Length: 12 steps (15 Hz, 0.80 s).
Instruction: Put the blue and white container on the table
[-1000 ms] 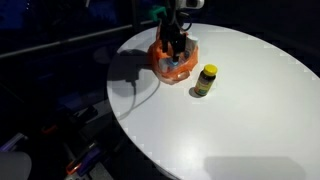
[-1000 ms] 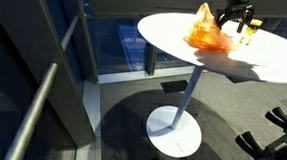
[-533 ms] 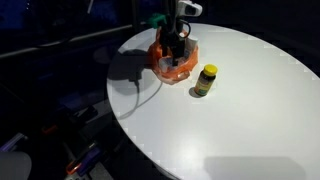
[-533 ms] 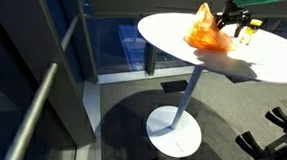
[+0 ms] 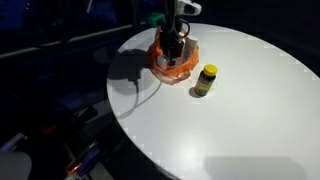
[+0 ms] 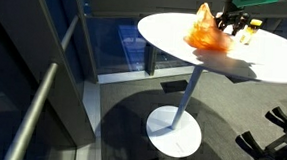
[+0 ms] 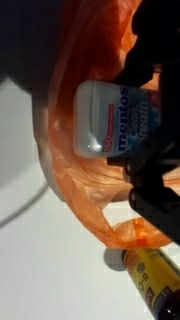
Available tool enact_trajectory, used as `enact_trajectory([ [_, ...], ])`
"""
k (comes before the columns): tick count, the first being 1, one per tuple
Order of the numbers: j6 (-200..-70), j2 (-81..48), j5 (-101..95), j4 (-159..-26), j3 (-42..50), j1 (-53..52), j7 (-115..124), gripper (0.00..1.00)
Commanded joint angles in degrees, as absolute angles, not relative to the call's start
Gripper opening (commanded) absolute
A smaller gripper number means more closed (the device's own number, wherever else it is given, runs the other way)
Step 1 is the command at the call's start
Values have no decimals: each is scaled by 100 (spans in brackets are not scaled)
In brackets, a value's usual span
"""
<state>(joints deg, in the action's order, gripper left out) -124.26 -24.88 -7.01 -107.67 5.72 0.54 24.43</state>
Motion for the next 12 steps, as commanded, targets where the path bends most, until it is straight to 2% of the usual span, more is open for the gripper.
enact_trajectory([
  [1,-12360,-1847,-673,-11154,635,29,2259,40],
  [12,-12377,-315,-671,-12112,1023,625,2143,40],
])
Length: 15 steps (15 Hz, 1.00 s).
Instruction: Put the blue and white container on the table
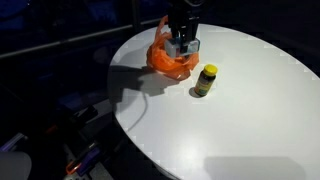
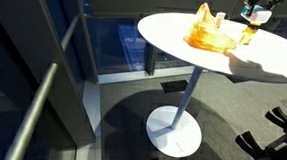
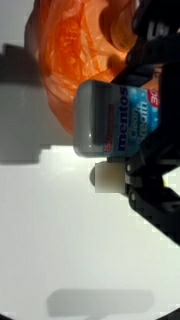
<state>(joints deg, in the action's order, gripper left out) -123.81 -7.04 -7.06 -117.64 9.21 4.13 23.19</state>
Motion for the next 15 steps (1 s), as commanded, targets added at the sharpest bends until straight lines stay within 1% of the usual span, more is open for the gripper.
enact_trajectory([
  [1,-12386,-247,-667,-12197,1069,710,2124,40],
  [8,-12552,-83,-726,-12922,1194,1025,1769,40],
  [15,-13143,-287,-1070,-13404,1222,1036,1911,40],
])
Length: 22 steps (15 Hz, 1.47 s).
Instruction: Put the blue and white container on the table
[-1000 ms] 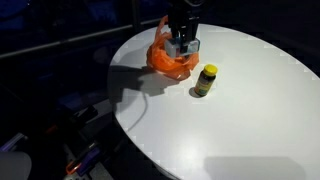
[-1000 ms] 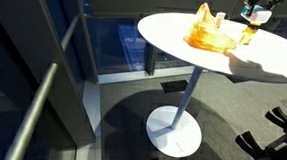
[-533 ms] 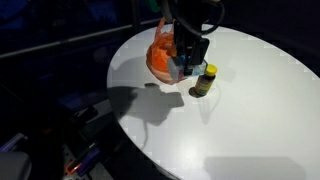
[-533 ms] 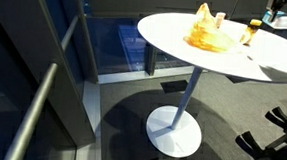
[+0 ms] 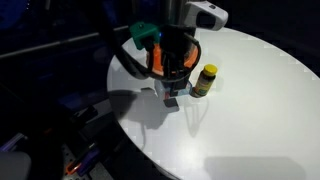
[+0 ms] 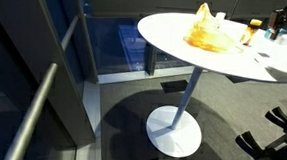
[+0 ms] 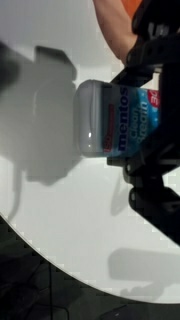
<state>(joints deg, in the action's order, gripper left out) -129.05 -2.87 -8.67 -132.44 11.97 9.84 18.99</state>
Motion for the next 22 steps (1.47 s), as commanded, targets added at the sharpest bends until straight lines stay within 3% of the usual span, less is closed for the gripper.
enact_trajectory([
  [1,-13192,-312,-1129,-13434,1235,1038,1937,68],
  [2,-13235,-332,-1179,-13462,1251,1041,1947,91],
  [6,-13171,-233,-1268,-13468,1271,1027,1896,100],
  [15,-12254,600,-963,-13279,1064,974,1134,100],
  [22,-10513,1291,-504,-12686,879,868,478,100],
])
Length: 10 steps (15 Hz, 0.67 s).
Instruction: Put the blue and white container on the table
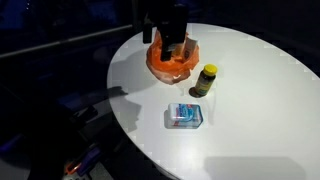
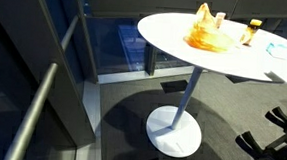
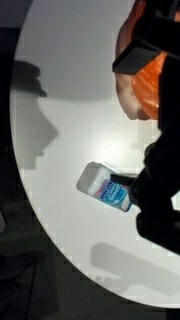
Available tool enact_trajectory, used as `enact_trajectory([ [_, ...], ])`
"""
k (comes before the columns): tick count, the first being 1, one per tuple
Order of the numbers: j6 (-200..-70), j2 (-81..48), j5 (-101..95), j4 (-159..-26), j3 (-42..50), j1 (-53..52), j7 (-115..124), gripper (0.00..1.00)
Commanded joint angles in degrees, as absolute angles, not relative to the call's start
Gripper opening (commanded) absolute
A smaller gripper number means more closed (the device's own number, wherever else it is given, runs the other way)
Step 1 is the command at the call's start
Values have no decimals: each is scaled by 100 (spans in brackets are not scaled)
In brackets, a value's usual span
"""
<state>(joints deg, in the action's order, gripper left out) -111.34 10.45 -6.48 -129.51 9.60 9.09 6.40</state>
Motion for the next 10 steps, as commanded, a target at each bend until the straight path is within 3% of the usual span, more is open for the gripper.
enact_trajectory([
  [1,-10338,1354,-510,-12603,839,848,521,100],
  [10,-10164,1460,-614,-12549,701,820,629,100],
])
